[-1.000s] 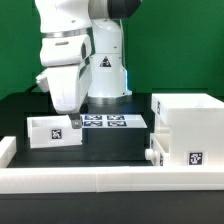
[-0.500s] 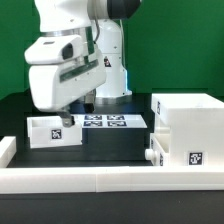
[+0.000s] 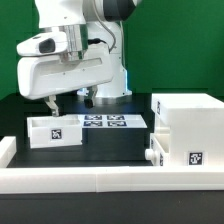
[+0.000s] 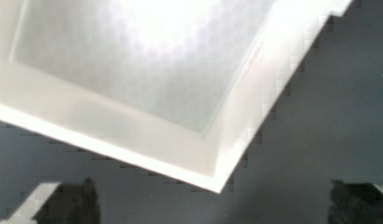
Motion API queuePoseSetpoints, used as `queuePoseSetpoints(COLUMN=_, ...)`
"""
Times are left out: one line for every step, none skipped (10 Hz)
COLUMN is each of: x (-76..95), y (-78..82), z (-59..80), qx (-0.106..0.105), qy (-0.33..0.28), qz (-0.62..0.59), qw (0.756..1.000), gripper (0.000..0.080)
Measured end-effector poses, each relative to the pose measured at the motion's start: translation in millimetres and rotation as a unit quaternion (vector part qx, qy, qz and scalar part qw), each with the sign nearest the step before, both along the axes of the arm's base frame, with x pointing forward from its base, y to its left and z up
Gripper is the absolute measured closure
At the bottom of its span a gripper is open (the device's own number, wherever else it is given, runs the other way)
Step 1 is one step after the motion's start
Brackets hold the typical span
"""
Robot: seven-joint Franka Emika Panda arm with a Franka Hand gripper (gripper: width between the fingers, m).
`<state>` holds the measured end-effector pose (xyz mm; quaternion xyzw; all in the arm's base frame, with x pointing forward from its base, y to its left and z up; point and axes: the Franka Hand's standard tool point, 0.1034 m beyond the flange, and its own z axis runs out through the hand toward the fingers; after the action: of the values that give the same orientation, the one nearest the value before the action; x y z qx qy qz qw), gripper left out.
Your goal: Assemble drawer
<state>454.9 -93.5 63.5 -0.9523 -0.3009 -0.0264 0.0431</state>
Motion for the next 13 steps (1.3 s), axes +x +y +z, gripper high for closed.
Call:
queuePoseSetpoints(x=0.3, y=0.8, z=-0.1, qx=0.001, qy=0.003, qz=-0.033, qw=0.999, gripper=0.0150)
queuePoseSetpoints(x=0.3, y=0.9, z=-0.1, qx=0.002, qy=0.005, qz=-0.051, qw=0.999, gripper=0.0150)
queuePoseSetpoints(x=0.4, y=1.5, z=-0.1, qx=0.004, qy=0.009, qz=-0.089, qw=0.996, gripper=0.0150)
queuePoseSetpoints(x=0.5, y=2.1, z=-0.1, qx=0.006, qy=0.011, qz=-0.117, qw=0.993, gripper=0.0150)
queuePoseSetpoints(x=0.5, y=2.3, z=-0.1, qx=0.007, qy=0.013, qz=-0.136, qw=0.991, gripper=0.0150)
queuePoseSetpoints(x=-0.6, y=1.7, z=-1.2, qx=0.006, qy=0.012, qz=-0.158, qw=0.987, gripper=0.0150)
queuePoseSetpoints(x=-8.9, y=1.1, z=-6.6, qx=0.002, qy=0.005, qz=-0.160, qw=0.987, gripper=0.0150)
queuePoseSetpoints(x=-17.9, y=1.8, z=-11.4, qx=0.001, qy=0.006, qz=-0.162, qw=0.987, gripper=0.0150)
queuePoseSetpoints(x=-22.7, y=1.5, z=-15.1, qx=-0.002, qy=-0.002, qz=-0.158, qw=0.987, gripper=0.0150)
queuePoseSetpoints(x=-31.1, y=1.8, z=-22.2, qx=-0.006, qy=-0.011, qz=-0.155, qw=0.988, gripper=0.0150)
queuePoseSetpoints(x=-38.3, y=2.6, z=-29.5, qx=-0.007, qy=-0.011, qz=-0.154, qw=0.988, gripper=0.0150)
queuePoseSetpoints(x=-41.4, y=1.5, z=-35.6, qx=-0.008, qy=-0.014, qz=-0.151, qw=0.988, gripper=0.0150)
queuePoseSetpoints(x=-44.4, y=0.9, z=-43.2, qx=-0.008, qy=-0.018, qz=-0.151, qw=0.988, gripper=0.0150)
